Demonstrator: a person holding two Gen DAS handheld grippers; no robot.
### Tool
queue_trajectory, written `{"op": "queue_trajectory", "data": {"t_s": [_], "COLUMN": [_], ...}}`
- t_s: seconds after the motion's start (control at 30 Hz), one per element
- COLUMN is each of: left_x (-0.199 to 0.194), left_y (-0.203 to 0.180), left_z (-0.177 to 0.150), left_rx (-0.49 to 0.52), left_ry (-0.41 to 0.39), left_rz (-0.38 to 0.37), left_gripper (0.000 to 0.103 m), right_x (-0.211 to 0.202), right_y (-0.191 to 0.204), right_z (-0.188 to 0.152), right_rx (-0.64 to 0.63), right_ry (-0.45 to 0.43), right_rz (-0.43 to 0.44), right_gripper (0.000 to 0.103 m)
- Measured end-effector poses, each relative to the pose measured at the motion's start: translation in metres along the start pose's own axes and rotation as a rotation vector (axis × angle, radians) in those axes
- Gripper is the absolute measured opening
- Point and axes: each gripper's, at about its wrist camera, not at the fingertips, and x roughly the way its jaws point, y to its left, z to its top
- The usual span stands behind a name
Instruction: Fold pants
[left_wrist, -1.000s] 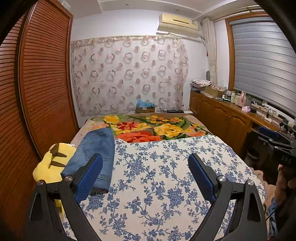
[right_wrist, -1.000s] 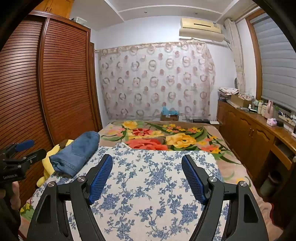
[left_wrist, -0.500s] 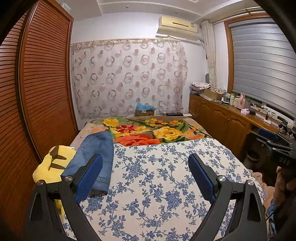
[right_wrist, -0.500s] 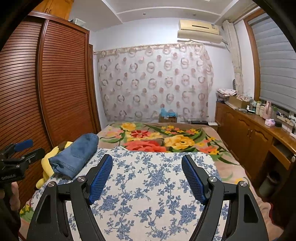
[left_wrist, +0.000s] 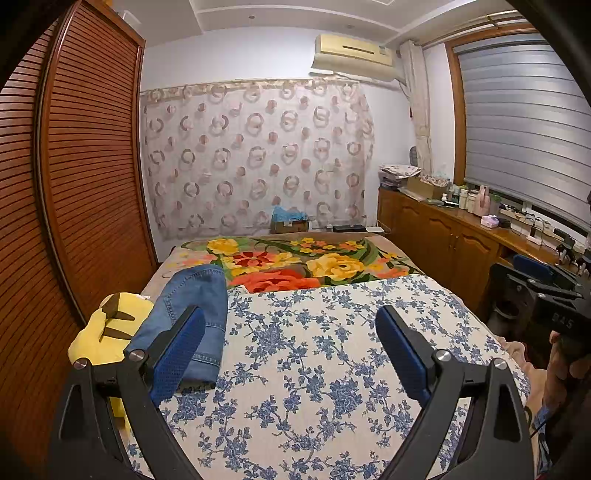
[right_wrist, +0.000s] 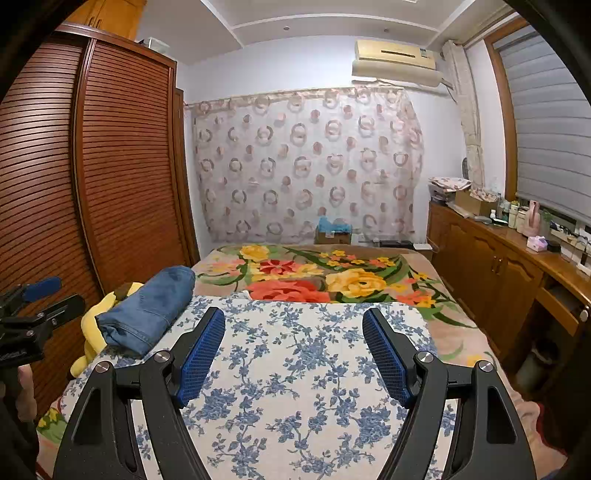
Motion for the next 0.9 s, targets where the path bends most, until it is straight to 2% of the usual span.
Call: {"op": "queue_trajectory", "data": {"t_s": [0.9], "left_x": [-0.0009], "left_y": [-0.0020], "left_z": [-0.0019], "left_rx": [0.003], "left_ry": [-0.003], "left_rz": [-0.001], "left_gripper": [0.094], "right_x": [-0.0046], "right_y": [-0.0043], "right_z": [0.0044], "right_rx": [-0.006], "right_ry": [-0.010], "right_rz": [0.007], "right_gripper": [0.079]}}
